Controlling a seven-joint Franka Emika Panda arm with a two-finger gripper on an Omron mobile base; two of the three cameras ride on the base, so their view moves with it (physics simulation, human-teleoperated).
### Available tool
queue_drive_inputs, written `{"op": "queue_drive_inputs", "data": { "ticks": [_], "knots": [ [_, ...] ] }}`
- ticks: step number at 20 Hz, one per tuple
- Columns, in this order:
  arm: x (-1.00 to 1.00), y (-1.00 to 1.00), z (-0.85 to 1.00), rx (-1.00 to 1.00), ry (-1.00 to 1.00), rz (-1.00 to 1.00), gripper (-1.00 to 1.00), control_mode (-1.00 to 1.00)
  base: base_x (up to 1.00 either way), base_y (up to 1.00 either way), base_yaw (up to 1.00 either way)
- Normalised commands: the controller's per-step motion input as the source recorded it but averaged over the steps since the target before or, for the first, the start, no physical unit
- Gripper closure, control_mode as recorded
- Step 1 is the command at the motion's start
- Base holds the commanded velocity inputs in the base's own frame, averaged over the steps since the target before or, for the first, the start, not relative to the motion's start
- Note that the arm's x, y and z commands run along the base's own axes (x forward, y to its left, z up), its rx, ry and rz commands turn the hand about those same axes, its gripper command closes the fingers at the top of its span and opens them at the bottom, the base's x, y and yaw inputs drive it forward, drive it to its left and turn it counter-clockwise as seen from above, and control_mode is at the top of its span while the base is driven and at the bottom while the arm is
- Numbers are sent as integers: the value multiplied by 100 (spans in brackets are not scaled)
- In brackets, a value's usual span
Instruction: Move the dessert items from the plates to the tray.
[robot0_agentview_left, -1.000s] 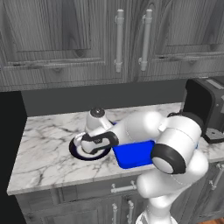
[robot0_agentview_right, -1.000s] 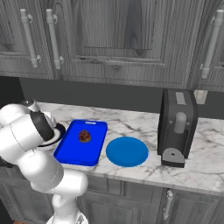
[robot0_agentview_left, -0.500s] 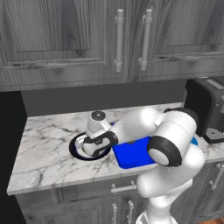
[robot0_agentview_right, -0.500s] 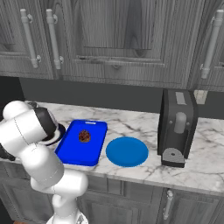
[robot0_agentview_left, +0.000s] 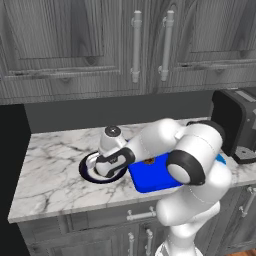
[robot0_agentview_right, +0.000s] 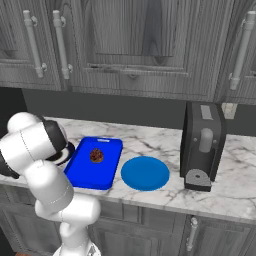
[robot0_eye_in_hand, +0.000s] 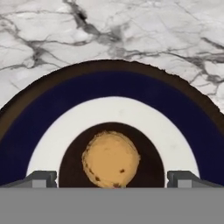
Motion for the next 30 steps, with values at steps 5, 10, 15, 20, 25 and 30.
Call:
{"op": "queue_drive_inputs", "data": {
  "ticks": [5, 10, 15, 20, 25, 30],
  "knots": [
    [4, 1, 0, 0, 0, 0, -100, -100, 0, 0, 0],
    [1, 8, -12, 0, 1, 0, -100, -100, 0, 0, 0],
    [6, 13, -19, 0, 0, 0, -100, -100, 0, 0, 0],
    [14, 2, -6, 0, 0, 0, -100, -100, 0, 0, 0],
    [0, 0, 0, 0, 0, 0, 100, -100, 0, 0, 0],
    [0, 0, 0, 0, 0, 0, 100, -100, 0, 0, 0]
  ]
}}
